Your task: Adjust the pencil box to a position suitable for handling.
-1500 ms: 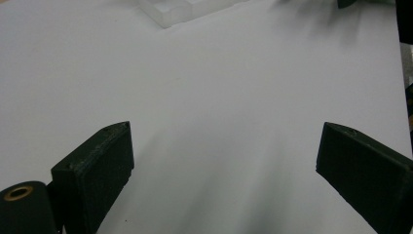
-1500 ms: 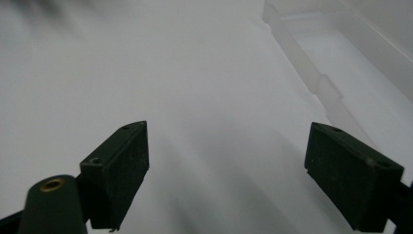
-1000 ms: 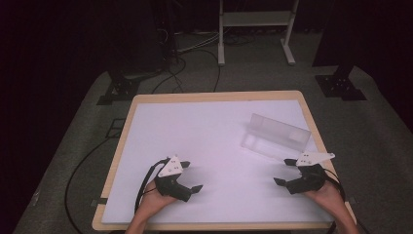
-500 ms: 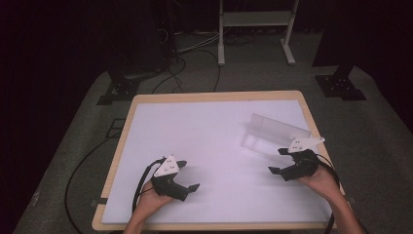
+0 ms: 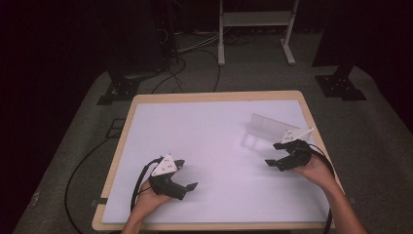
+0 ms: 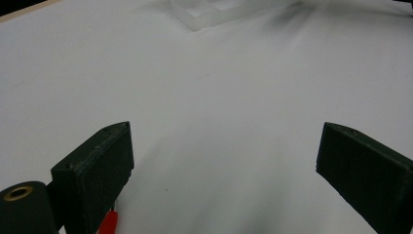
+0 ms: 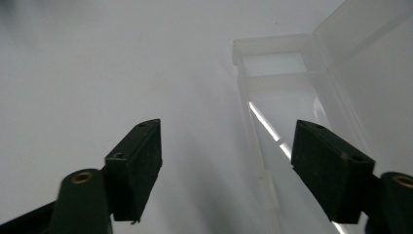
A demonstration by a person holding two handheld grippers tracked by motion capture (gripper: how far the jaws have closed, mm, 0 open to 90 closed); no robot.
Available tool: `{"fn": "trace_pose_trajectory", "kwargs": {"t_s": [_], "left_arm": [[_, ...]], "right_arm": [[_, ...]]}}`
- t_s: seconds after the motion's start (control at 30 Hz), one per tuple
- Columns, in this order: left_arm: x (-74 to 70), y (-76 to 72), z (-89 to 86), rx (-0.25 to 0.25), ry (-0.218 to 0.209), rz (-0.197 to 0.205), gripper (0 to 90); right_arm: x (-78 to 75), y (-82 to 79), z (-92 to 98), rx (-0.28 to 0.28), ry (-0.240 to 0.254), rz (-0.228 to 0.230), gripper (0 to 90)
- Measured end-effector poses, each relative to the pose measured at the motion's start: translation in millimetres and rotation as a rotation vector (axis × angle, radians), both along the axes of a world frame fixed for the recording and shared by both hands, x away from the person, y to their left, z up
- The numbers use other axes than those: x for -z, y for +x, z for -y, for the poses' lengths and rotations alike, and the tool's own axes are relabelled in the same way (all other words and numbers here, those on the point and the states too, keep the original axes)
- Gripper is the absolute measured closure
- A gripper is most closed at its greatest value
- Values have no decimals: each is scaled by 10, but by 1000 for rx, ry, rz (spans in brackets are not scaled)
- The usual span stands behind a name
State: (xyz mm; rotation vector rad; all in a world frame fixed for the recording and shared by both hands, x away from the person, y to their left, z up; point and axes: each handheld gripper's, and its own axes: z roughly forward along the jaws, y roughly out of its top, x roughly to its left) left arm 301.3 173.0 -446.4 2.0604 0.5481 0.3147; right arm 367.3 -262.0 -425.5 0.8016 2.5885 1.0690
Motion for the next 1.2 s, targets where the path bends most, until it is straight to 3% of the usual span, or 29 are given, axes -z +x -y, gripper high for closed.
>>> {"fn": "trace_pose_trajectory", "kwargs": {"t_s": [0.3,0.77,1.2], "left_arm": [[-18,-5,-49,-3,-31,5,61],[-17,-33,-50,-10,-24,14,61],[-28,-11,-135,-30,-39,20,60]], "right_arm": [[108,137,29,19,-36,-24,418],[240,212,-10,36,-120,-44,583],[293,240,-16,25,-130,-52,715]]}}
